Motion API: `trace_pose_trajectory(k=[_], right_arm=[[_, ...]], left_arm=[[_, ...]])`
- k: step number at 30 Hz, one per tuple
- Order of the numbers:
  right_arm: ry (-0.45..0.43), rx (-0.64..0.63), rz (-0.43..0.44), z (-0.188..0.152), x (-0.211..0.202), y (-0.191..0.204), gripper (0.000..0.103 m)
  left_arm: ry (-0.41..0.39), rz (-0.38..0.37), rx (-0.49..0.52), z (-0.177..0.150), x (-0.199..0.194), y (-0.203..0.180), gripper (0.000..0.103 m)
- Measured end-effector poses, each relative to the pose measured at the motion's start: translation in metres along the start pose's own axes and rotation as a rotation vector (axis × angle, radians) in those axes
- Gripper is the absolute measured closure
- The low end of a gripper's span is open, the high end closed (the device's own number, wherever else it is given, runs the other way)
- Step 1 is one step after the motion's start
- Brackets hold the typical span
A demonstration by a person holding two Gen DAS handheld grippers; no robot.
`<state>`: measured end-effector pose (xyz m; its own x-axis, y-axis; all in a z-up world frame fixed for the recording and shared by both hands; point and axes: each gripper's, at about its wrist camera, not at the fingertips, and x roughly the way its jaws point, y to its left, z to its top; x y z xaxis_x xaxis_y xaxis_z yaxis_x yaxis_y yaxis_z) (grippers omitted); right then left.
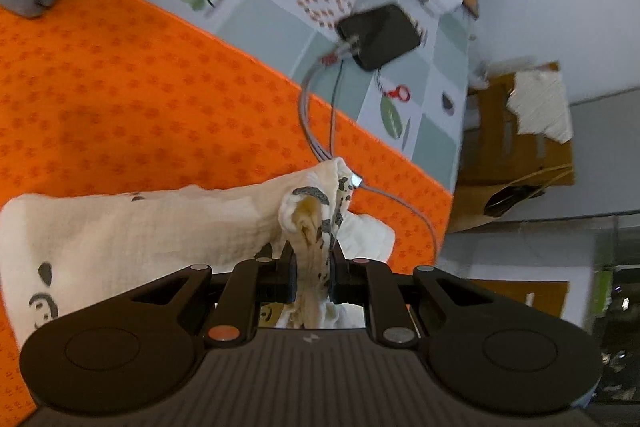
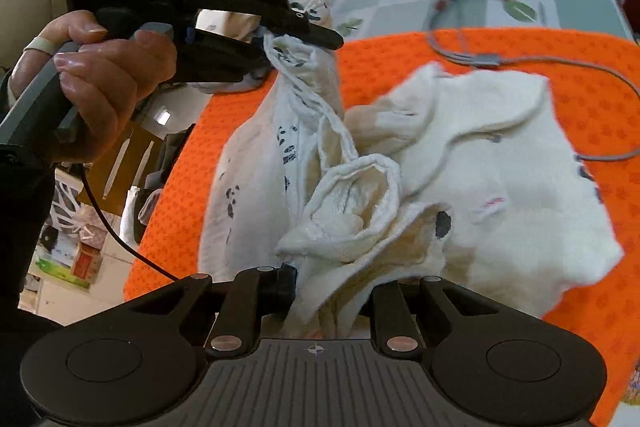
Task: Fold clothes
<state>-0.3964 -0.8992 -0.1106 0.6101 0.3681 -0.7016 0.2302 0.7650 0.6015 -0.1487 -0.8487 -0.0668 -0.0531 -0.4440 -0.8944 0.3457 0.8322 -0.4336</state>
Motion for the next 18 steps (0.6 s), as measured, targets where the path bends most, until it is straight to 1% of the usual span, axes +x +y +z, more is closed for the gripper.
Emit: trace_pose_trajectory(k=[5,10,12,13,15,16,17,18], right_arm=[[0.02,0.041,0.038,0.003,0.001,-0.051,0.083],[0.034,0.05,0.076,0.007,-0.002,-0.08,0.083],[0.038,0.049,0.088,0.007,-0.003,-0.089,0.079],[0.043,0.046,0.087,0.006,-0.002,-0.093,0.079],[0.051,0.041,0.086,0.006,-0.001,-0.101,0.072],[0.055,0.039,0.085,0.005,-0.001,-0.105,0.07],[0.056,0.036,0.081,0.004,-0.002,-0.108,0.063],[0.05,0.031,0.071,0.003,-0.006,-0.109,0.058]], left_arm=[[0.05,0.052,0.0,0.01,0.043,-0.019,0.087],[0.083,0.083,0.038,0.014,0.074,-0.041,0.086],[0.091,0.096,0.054,0.015,0.086,-0.047,0.084],[0.093,0.101,0.06,0.015,0.091,-0.049,0.084],[0.097,0.109,0.071,0.016,0.102,-0.052,0.075],[0.091,0.099,0.072,0.017,0.102,-0.054,0.07],[0.085,0.081,0.083,0.017,0.102,-0.057,0.061],[0.076,0.054,0.103,0.018,0.1,-0.062,0.056]])
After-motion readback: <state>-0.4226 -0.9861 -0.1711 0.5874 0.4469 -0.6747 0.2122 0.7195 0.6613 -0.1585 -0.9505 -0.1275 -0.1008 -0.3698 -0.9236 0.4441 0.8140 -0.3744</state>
